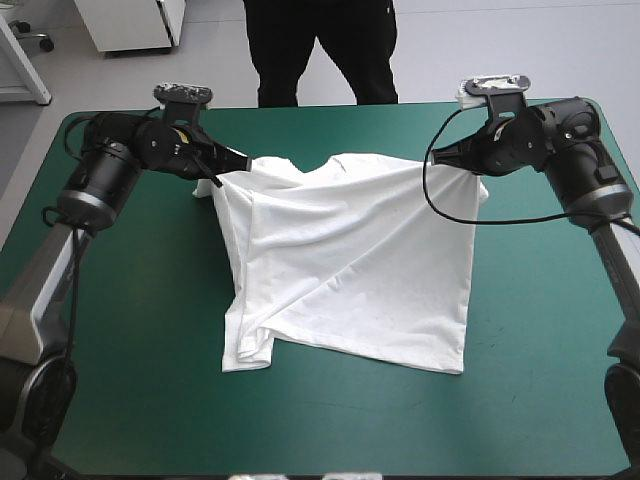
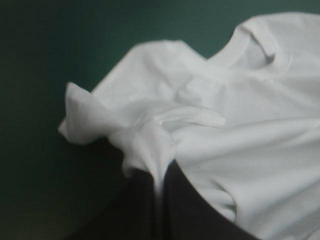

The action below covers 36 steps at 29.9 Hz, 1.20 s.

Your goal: Fold the cloth

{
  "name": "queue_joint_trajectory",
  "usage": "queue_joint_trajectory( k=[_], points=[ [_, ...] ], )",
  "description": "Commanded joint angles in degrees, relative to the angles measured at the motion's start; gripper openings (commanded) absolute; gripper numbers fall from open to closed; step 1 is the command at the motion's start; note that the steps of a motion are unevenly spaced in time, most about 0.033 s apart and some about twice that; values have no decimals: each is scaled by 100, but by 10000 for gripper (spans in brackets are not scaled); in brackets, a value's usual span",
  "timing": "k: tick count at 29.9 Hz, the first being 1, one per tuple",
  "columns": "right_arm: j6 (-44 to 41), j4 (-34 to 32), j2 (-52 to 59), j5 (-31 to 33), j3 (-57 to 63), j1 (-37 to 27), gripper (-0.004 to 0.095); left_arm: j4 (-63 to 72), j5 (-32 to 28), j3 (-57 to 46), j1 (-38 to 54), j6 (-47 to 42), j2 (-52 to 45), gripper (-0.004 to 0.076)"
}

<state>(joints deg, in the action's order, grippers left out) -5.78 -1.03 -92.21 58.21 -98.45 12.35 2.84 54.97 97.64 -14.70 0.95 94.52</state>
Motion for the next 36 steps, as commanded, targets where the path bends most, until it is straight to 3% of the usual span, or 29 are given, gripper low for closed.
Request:
queue_joint_trajectory(
  k=[1, 13, 26, 32, 36],
  points=[
    [68, -37, 530, -245, -477, -51, -17, 138, -217, 446, -6, 154, -745, -9],
    [92, -212, 1241, -328, -1667, -51, -17, 276, -67, 1960, -6, 356, -1520, -9],
    [92, -253, 1623, -350, -1800, -51, -17, 276, 104, 2042, -6, 366, -1804, -9],
    [43, -253, 1231, -630, -1800, -51, -17, 254, -257, 2042, -6, 318, -1413, -9],
    [43, -253, 781, -862, -1800, -51, -17, 315, -818, 2042, -6, 318, -989, -9]
  ],
)
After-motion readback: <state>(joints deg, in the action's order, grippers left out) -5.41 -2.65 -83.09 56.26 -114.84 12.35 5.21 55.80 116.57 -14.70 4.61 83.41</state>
